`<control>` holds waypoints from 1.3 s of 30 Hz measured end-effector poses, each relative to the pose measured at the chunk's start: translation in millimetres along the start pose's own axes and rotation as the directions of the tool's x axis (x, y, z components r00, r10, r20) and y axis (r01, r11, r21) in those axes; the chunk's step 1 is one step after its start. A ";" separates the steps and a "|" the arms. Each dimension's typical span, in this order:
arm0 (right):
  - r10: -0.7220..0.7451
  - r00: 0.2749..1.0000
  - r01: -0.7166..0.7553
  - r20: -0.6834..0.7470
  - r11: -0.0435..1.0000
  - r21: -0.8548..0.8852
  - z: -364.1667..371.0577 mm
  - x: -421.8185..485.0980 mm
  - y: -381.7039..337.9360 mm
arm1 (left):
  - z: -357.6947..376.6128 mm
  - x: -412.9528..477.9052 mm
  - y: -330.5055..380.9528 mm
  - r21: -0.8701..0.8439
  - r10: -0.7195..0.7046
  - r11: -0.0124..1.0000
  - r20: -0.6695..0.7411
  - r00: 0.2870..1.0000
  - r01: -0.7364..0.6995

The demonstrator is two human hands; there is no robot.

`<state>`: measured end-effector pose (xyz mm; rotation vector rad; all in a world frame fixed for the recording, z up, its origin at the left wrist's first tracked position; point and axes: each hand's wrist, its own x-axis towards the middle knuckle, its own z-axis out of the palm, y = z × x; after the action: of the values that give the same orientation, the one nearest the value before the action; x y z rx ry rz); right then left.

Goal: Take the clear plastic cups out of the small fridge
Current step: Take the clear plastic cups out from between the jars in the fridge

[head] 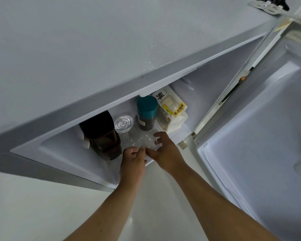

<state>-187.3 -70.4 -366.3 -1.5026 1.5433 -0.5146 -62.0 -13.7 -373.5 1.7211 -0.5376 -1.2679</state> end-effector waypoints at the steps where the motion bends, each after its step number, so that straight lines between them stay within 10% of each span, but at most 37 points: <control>1: -0.005 1.000 0.005 -0.003 1.000 -0.015 -1.8 -0.8 1.3 | 1.3 -0.3 1.4 -0.012 -0.011 1.000 0.005 1.000 0.012; 15: -0.090 0.995 0.087 -0.030 0.991 -0.099 -1.1 -14.0 12.3 | -9.6 -0.2 -8.6 -0.045 -0.106 0.993 0.037 0.994 0.108; 32: -0.368 0.928 0.351 0.066 0.796 -0.493 4.7 -18.3 -18.4 | -10.5 -25.5 11.0 0.383 0.430 0.837 -0.019 0.903 -0.391; 39: -0.393 0.909 0.416 0.140 0.833 -0.365 38.0 -27.4 -27.7 | -30.6 -34.2 11.8 0.489 0.312 0.837 -0.056 0.948 -0.247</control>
<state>-144.5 -38.7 -355.3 -2.1606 1.3284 -0.4076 -45.2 19.0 -343.7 2.0183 -1.0509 -0.8407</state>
